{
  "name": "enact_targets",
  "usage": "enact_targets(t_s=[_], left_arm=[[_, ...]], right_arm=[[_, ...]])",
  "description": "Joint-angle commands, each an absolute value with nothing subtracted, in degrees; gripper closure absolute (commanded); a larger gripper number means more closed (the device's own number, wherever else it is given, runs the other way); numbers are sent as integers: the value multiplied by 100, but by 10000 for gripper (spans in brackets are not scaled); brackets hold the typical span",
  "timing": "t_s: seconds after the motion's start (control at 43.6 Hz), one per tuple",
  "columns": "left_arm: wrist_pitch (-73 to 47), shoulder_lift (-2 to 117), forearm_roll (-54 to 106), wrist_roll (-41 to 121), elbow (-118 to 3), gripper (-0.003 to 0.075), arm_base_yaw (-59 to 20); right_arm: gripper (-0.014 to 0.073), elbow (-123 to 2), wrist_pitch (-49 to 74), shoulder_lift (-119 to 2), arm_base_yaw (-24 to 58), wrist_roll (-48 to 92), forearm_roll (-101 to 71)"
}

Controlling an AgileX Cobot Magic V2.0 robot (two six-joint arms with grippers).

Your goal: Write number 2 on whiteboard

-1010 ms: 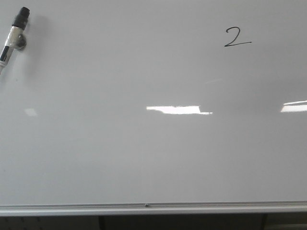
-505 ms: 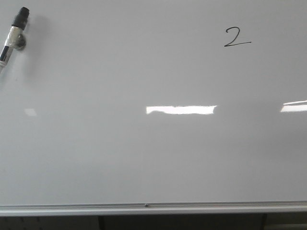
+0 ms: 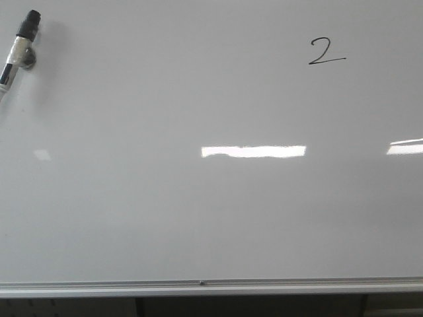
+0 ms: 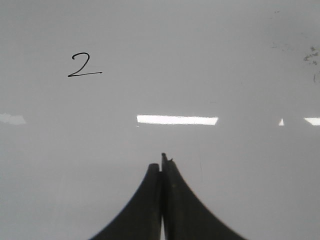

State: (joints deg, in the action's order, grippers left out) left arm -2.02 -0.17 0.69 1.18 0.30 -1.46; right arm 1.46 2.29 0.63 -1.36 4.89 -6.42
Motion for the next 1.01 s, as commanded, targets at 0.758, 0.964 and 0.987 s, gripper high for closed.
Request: enact_targets(t_s=[0.758, 0.964, 0.987], left_arm=[[302, -175, 85, 47, 225, 741, -177], [302, -175, 85, 47, 225, 741, -177], [302, -175, 85, 47, 225, 741, -177]], right_arm=[[659, 133, -219, 170, -75, 479, -665], [659, 133, -219, 170, -75, 479, -665], [659, 133, -219, 170, -75, 479, -665]])
